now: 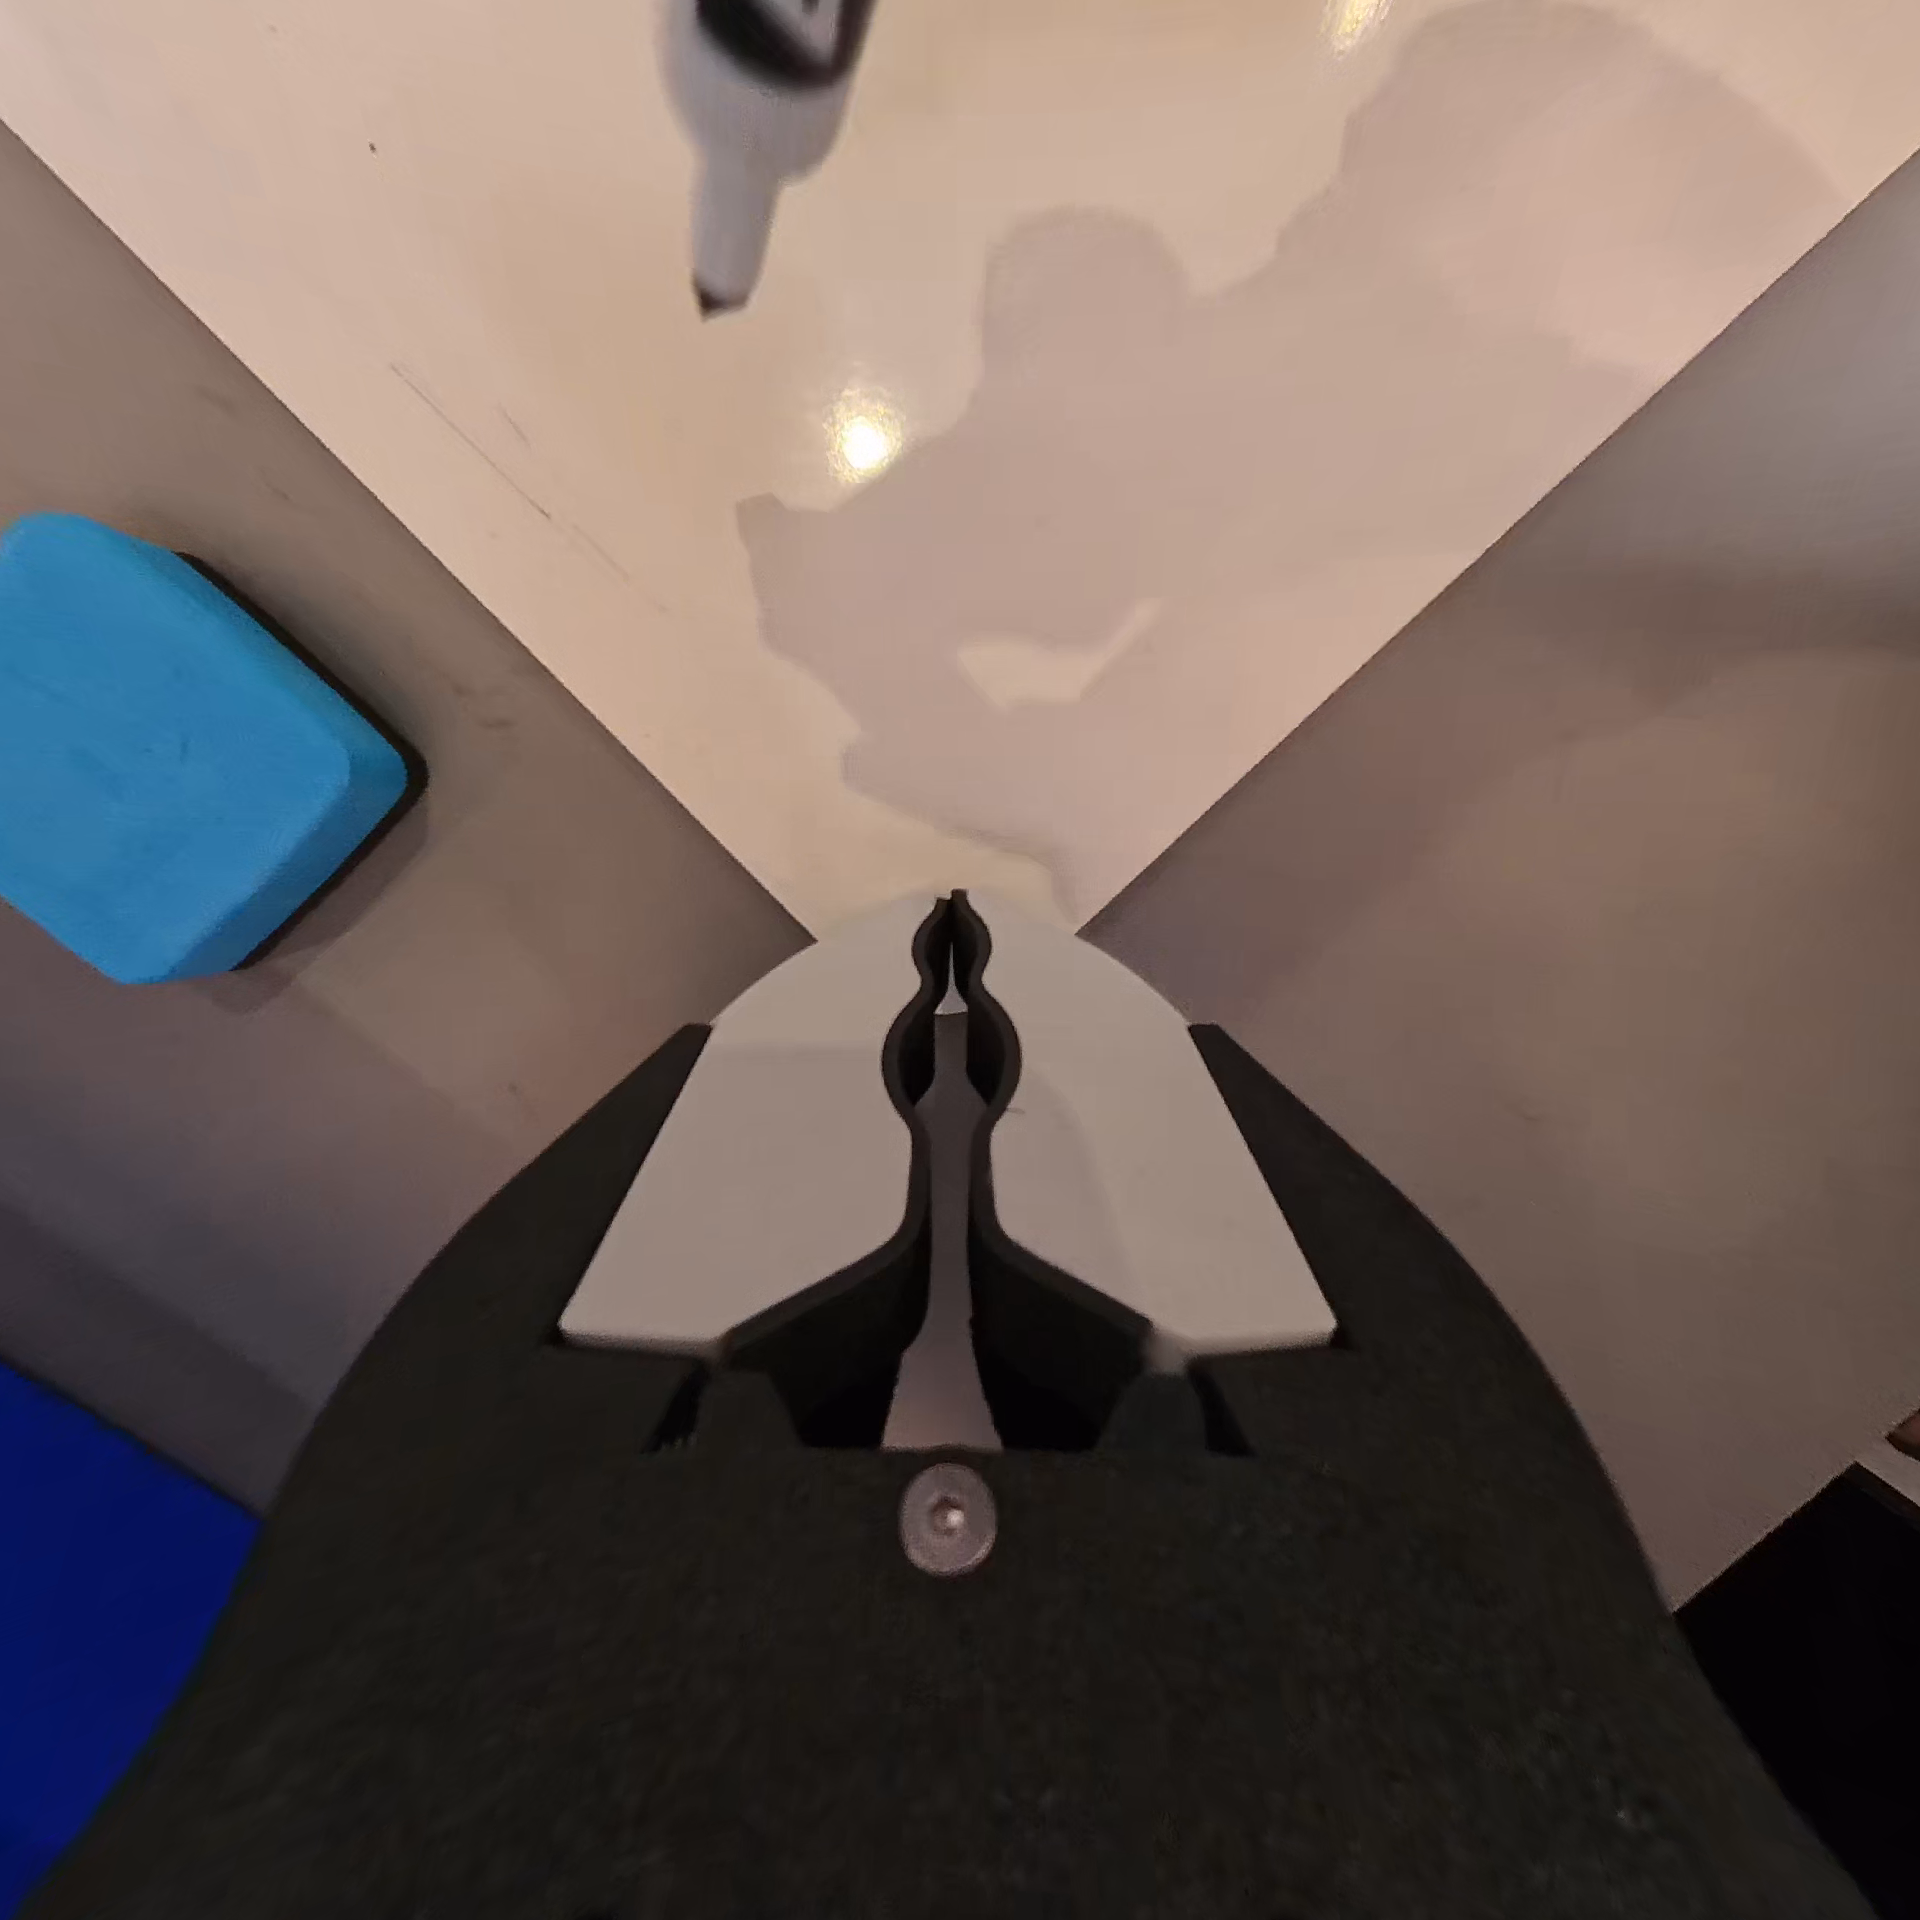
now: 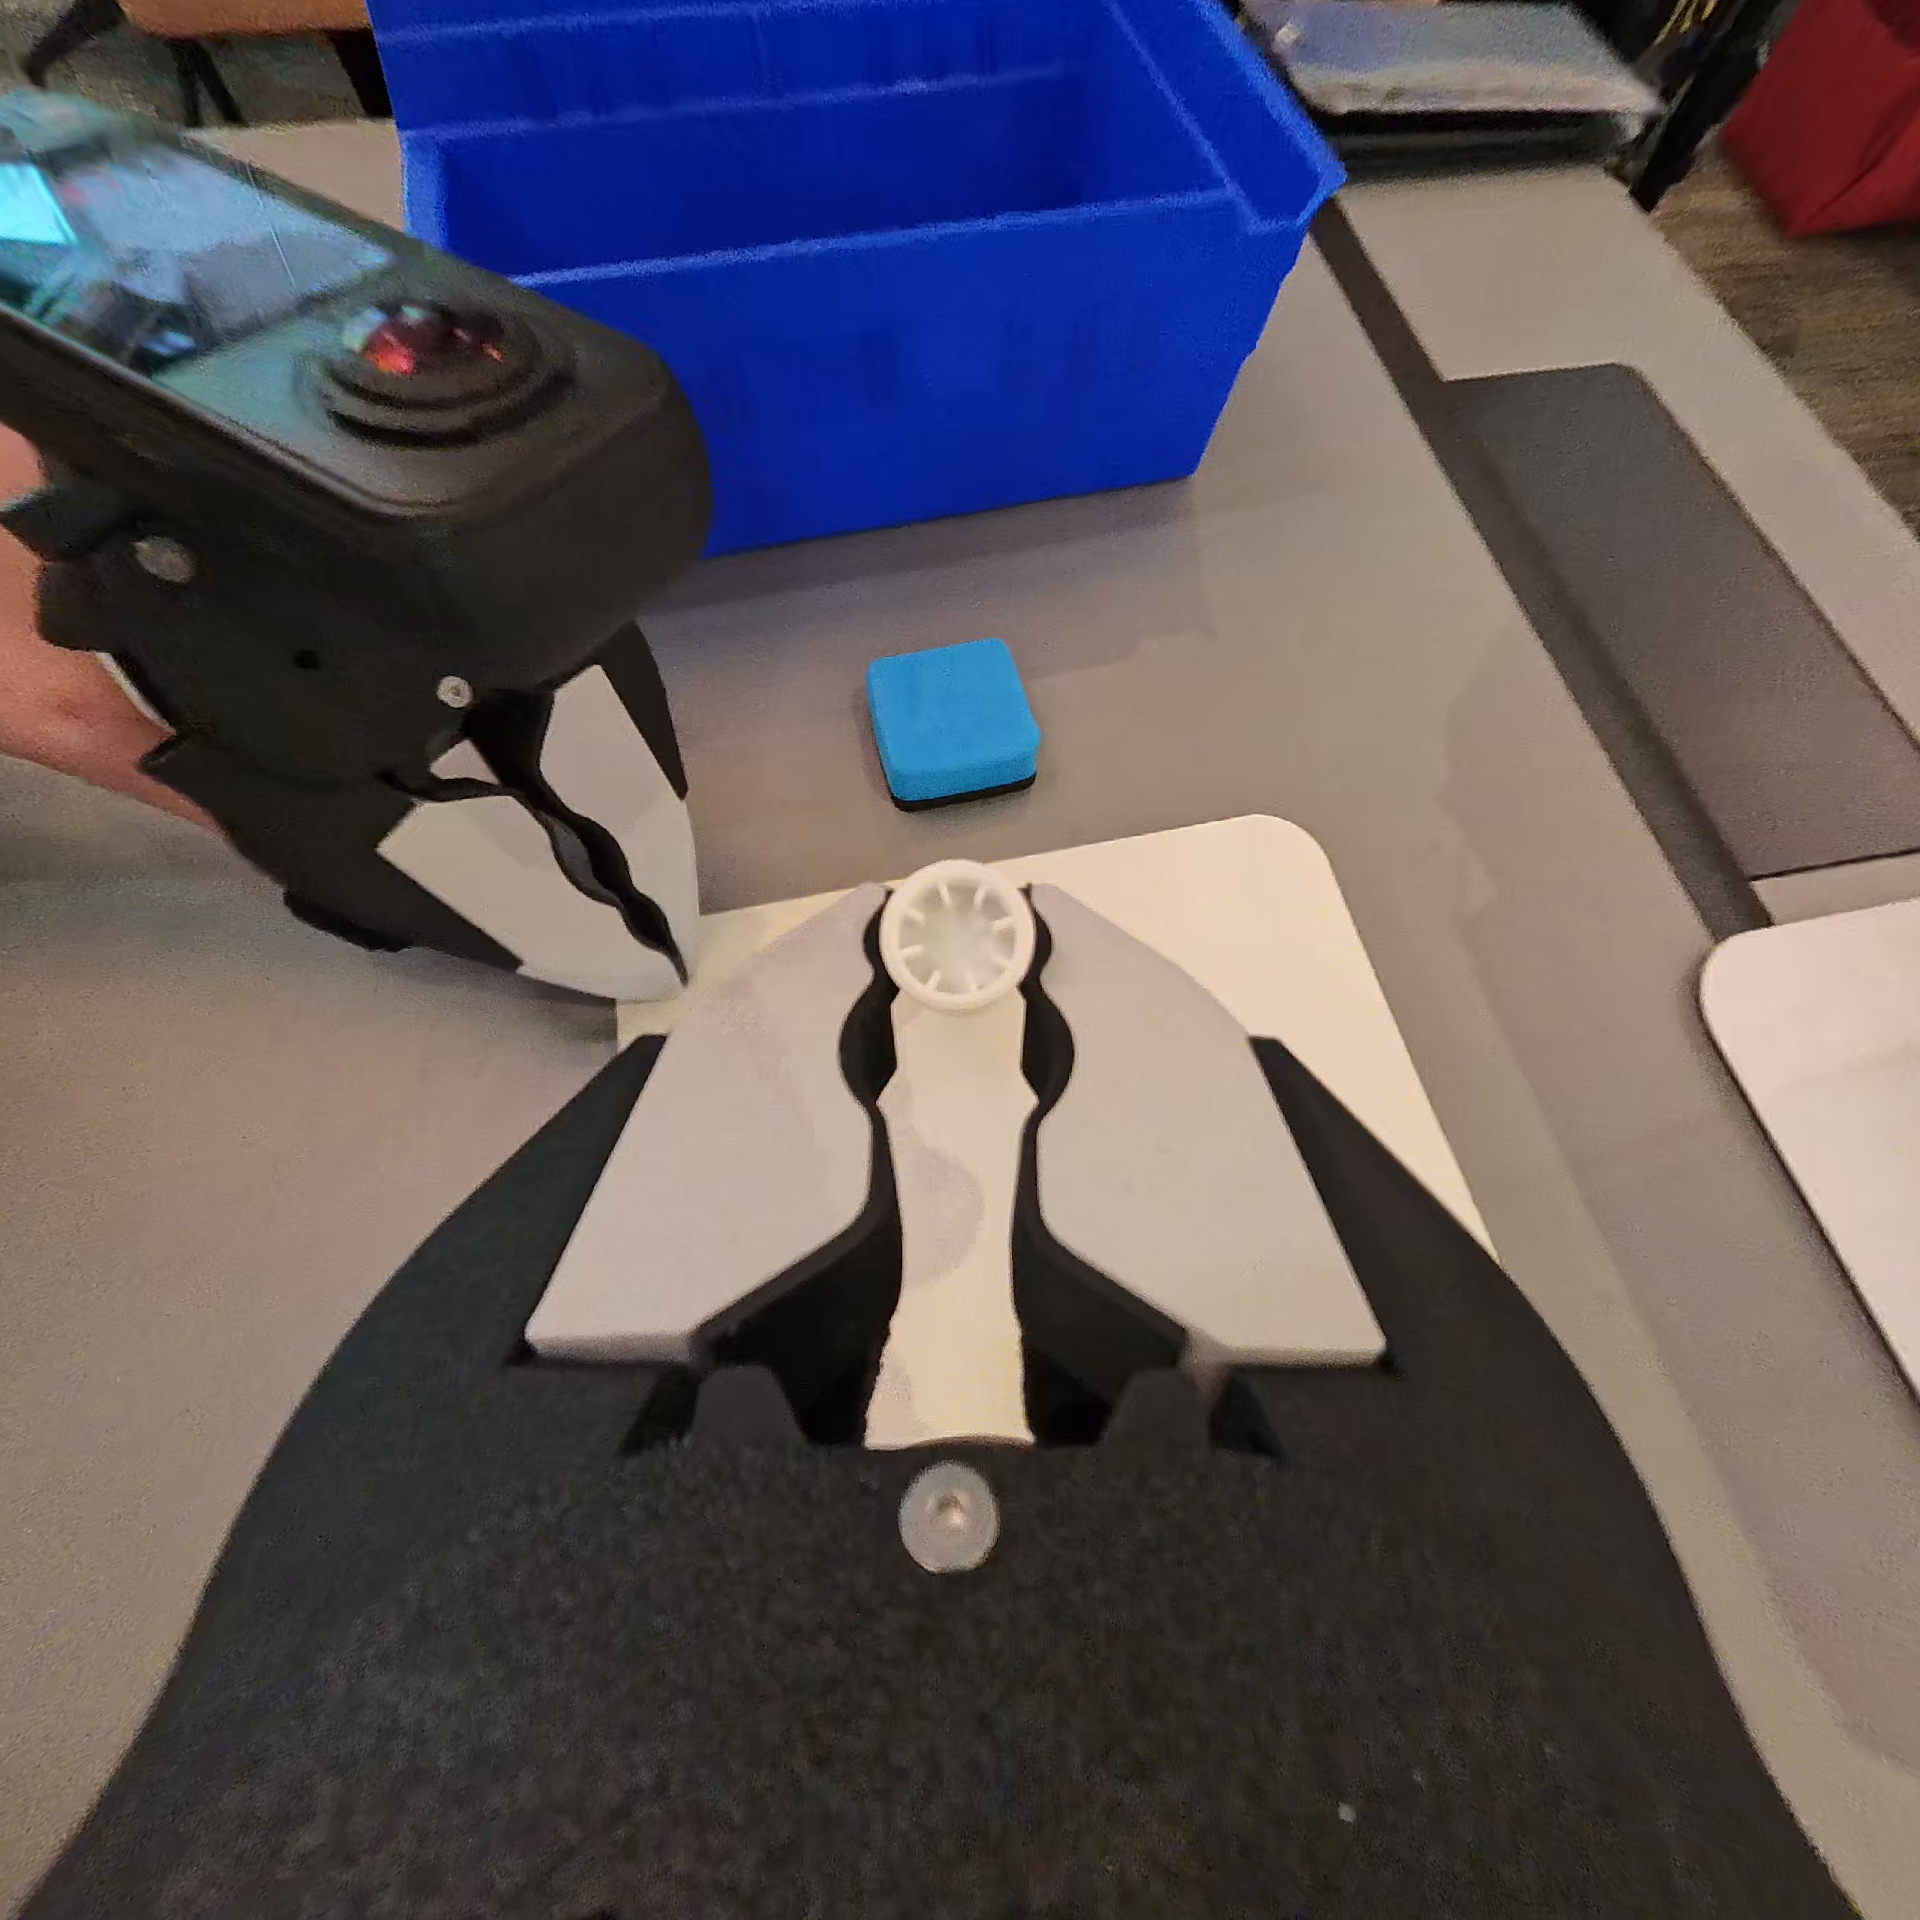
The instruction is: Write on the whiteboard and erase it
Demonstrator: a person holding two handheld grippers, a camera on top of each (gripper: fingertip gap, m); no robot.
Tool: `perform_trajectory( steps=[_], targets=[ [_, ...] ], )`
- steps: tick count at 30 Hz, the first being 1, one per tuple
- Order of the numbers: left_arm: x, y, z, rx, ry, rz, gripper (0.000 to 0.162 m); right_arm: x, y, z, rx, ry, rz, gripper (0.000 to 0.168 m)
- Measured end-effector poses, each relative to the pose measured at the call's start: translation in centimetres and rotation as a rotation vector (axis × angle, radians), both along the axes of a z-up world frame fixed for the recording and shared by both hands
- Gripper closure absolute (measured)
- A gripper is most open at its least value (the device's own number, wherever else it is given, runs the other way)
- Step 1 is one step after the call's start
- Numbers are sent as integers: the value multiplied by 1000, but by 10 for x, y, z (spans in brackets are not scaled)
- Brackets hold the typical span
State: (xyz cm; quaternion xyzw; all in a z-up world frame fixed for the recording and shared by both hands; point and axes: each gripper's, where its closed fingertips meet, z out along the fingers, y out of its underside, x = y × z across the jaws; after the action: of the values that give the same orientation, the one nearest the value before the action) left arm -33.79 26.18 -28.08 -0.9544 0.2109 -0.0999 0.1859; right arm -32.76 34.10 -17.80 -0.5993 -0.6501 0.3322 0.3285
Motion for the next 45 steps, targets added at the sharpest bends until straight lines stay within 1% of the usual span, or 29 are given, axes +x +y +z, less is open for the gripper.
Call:
perform_trajectory(
  steps=[6,16,24,30,45],
  targets=[
    [-2,1,0,3,6,9,162,-20,1,-20,-4,-43,18,148],
    [-2,1,0,-1,-17,14,162,-31,-15,-21,-32,-80,84,148],
    [-2,1,0,1,-12,16,162,-31,-14,-31,-28,-107,76,148],
    [-3,1,0,-3,-19,19,162,-30,-5,-33,6,-148,57,148],
    [-2,1,0,-6,-13,22,162,-32,44,-33,44,-252,6,148]
  ],
)
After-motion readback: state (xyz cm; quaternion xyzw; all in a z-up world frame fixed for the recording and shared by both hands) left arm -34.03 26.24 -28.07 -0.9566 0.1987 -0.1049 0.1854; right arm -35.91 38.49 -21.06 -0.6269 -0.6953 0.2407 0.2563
